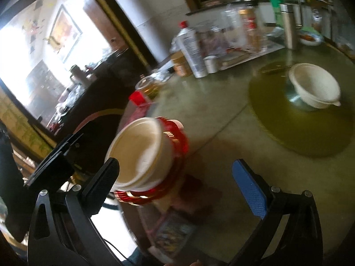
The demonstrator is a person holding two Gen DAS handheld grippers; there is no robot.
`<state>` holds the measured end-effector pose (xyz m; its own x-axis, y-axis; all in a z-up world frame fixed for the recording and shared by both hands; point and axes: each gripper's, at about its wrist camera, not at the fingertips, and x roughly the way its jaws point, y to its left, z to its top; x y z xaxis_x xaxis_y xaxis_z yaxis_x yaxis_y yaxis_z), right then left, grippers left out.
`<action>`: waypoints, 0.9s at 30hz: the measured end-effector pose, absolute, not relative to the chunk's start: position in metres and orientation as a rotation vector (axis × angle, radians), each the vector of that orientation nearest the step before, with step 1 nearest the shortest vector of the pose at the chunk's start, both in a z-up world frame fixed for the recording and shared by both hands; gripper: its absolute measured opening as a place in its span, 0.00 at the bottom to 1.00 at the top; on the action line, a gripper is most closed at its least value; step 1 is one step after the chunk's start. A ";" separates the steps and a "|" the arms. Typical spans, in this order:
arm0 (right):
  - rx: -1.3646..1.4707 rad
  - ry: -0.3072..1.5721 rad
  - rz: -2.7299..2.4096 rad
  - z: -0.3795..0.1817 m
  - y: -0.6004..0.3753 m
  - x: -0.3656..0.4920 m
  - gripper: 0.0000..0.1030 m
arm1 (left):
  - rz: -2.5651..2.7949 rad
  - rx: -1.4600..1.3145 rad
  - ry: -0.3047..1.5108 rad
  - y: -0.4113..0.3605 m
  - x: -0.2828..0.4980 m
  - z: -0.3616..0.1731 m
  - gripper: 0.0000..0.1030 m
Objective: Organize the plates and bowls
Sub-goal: 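Open the right gripper to release the beige bowl onto the stack, then move the right gripper to the small beige bowl on the gold mat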
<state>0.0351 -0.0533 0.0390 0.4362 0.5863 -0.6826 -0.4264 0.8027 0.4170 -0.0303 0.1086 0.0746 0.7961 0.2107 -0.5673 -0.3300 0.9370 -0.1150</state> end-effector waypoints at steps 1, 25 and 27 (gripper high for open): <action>0.197 0.923 0.611 0.038 -0.063 0.037 1.00 | 0.278 -0.210 0.583 0.103 -0.027 0.073 0.82; 0.474 1.023 0.173 -0.017 -0.285 0.098 1.00 | 0.078 -0.059 0.837 -0.051 0.121 0.002 0.82; 0.494 1.031 0.166 -0.017 -0.292 0.103 1.00 | 0.076 -0.056 0.847 -0.055 0.129 -0.001 0.82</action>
